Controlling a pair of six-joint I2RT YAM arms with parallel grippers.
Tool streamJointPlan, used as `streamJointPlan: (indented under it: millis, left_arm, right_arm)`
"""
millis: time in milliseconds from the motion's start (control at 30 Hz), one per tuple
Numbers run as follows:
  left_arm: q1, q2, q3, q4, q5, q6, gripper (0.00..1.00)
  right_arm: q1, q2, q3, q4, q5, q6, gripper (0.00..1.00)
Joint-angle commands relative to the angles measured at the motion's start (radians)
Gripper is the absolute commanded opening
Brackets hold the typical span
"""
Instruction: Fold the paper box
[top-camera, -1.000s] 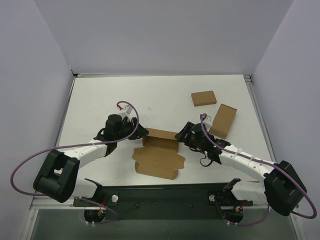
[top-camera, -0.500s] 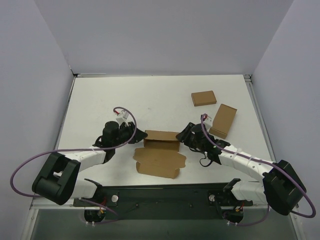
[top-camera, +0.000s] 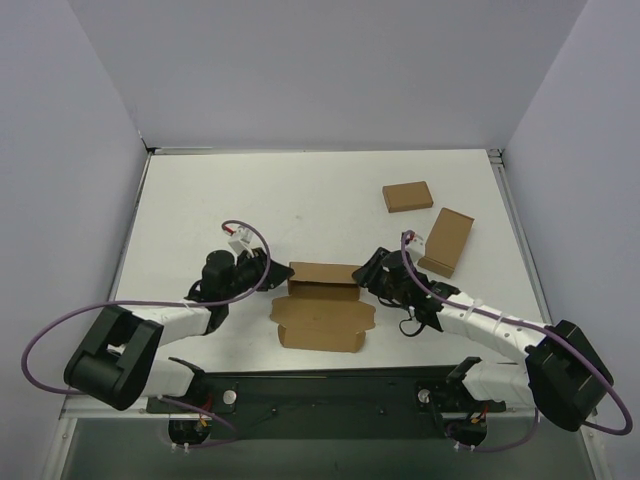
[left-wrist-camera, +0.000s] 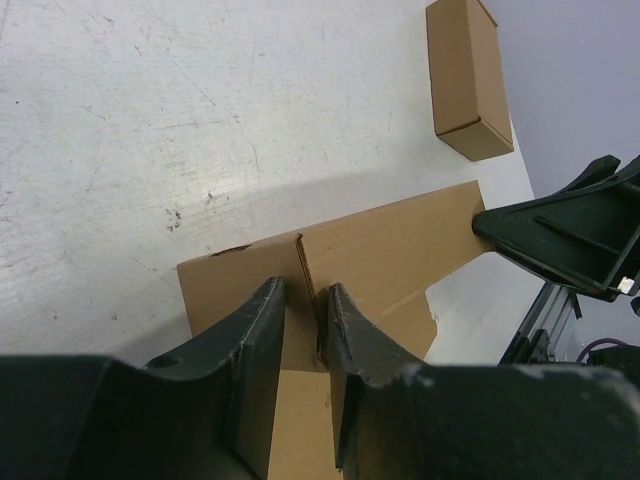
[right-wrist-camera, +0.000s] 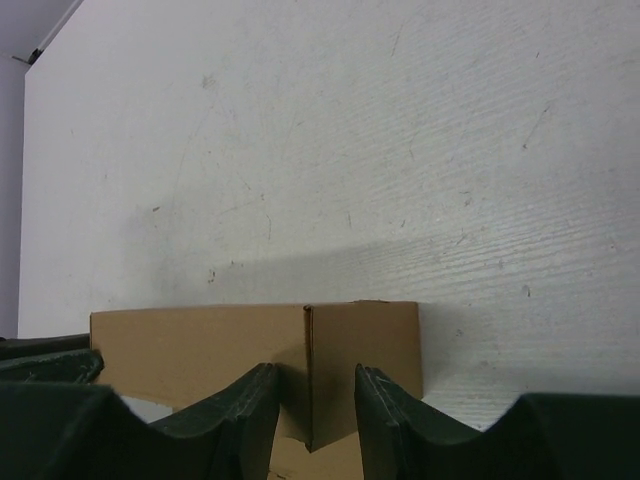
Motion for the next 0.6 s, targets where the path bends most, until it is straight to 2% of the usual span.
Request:
streamJointPlan:
  millis: [0, 33, 67, 133, 200, 367, 567]
  left_arm:
    - [-0.002, -0.036, 0.011, -0.180, 0.016, 0.028, 0.37]
    - [-0.002, -0.051, 0.023, -0.197, 0.014, 0.034, 0.43]
    - [-0.002, -0.068, 0.041, -0.247, 0.010, 0.042, 0.56]
    - [-0.002, -0.123, 0.098, -0.310, -0.015, 0.074, 0.63]
    - [-0.002, -0.175, 0.133, -0.414, -0.045, 0.097, 0.69]
    - [0.000, -0.266, 0.256, -0.658, -0.156, 0.171, 0.75]
    - [0.021, -0.327, 0.435, -0.882, -0.131, 0.263, 0.78]
  right_arm:
    - [0.005, -0.033, 0.002, -0.112, 0.073, -0.073, 0.41]
    - [0.004, -0.048, 0.007, -0.118, 0.081, -0.100, 0.53]
    - [0.004, -0.088, 0.018, -0.131, 0.084, -0.126, 0.58]
    - [0.004, -0.128, 0.030, -0.143, 0.075, -0.242, 0.67]
    - [0.007, -0.176, 0.062, -0.190, 0.069, -0.324, 0.68]
    - [0.011, -0.252, 0.081, -0.256, 0.020, -0.531, 0.68]
    - [0.050, -0.230, 0.079, -0.249, -0.034, -0.633, 0.66]
